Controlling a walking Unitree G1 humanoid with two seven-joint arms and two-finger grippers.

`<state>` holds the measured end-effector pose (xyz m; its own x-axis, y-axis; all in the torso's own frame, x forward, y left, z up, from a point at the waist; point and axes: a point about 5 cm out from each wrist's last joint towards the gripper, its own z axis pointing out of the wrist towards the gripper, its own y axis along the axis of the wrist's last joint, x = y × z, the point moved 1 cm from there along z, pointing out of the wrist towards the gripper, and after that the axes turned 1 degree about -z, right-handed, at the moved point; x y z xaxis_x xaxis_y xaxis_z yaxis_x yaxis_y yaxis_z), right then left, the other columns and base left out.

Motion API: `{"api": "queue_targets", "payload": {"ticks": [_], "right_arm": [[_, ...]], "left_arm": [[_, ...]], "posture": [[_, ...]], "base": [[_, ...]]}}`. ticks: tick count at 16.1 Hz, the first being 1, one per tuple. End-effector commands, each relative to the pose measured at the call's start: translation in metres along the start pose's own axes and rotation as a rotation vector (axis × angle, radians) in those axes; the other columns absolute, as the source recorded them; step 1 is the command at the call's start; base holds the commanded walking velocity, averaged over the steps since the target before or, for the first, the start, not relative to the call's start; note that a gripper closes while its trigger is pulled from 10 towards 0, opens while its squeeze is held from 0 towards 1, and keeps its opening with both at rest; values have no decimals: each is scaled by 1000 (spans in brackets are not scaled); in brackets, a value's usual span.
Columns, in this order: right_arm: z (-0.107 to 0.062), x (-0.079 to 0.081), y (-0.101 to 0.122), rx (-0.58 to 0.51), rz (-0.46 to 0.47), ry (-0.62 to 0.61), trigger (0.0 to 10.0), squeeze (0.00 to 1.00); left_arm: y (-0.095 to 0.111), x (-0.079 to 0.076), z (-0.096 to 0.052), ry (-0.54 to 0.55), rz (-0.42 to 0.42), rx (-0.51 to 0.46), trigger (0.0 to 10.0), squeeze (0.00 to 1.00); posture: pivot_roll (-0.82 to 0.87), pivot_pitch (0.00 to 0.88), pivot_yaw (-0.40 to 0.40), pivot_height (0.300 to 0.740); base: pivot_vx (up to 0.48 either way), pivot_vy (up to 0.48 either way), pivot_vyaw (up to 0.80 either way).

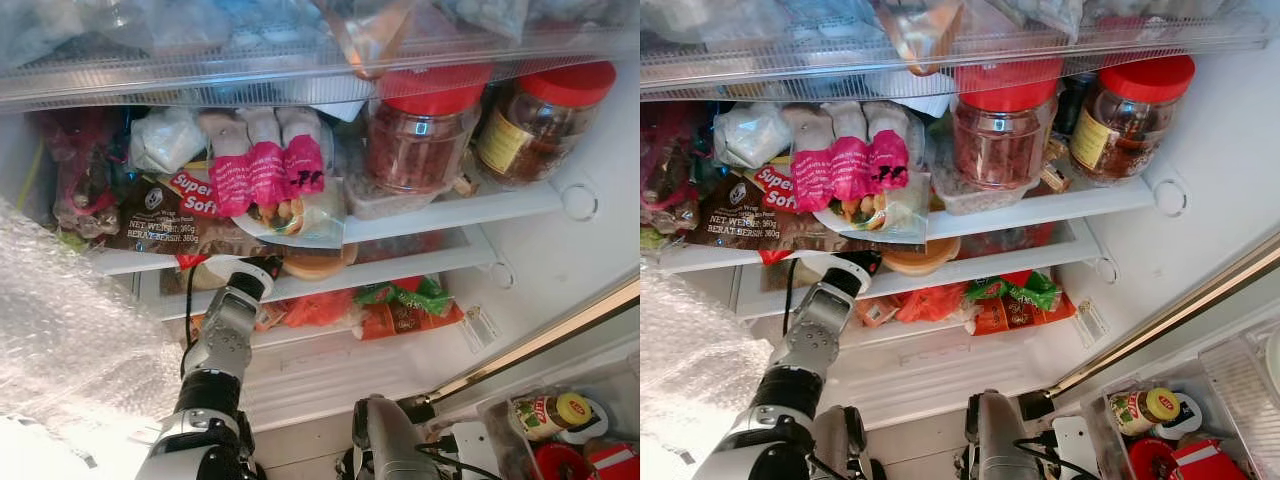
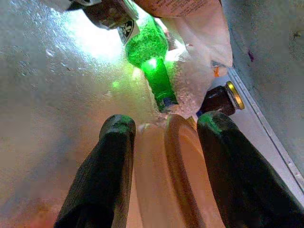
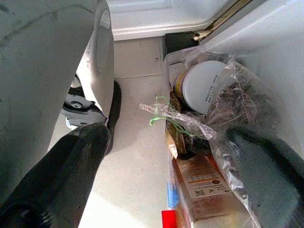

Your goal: Restocking fridge

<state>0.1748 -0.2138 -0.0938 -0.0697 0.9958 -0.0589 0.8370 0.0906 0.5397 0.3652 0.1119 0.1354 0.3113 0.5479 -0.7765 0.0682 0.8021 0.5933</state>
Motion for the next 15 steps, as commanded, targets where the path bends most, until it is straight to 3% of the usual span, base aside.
{"api": "queue_targets", "payload": {"ticks": [1,6,7,11,15], "right_arm": [[-2,1,-11,33,2,4,10000,0],[-2,1,-11,32,2,6,10000,0],[-2,1,-11,31,1,5,10000,0],[-2,1,-10,31,0,7,10000,0],[-2,1,-10,30,2,5,10000,0]], "left_arm": [[-2,0,0,11,2,3,10000,0],[3,1,-10,-23,79,10,10000,0],[-1,0,-17,-53,154,53,10000,0],[-1,-6,-26,-99,286,71,10000,0],[-3,-12,-33,-121,318,84,10000,0]], "posture": [[-105,192,-43,618],[-100,192,-39,618],[-98,192,-39,618],[-97,190,-41,618],[-99,190,-39,618]], "base": [[0,0,0],[0,0,0],[0,0,0],[0,0,0],[0,0,0]]}}
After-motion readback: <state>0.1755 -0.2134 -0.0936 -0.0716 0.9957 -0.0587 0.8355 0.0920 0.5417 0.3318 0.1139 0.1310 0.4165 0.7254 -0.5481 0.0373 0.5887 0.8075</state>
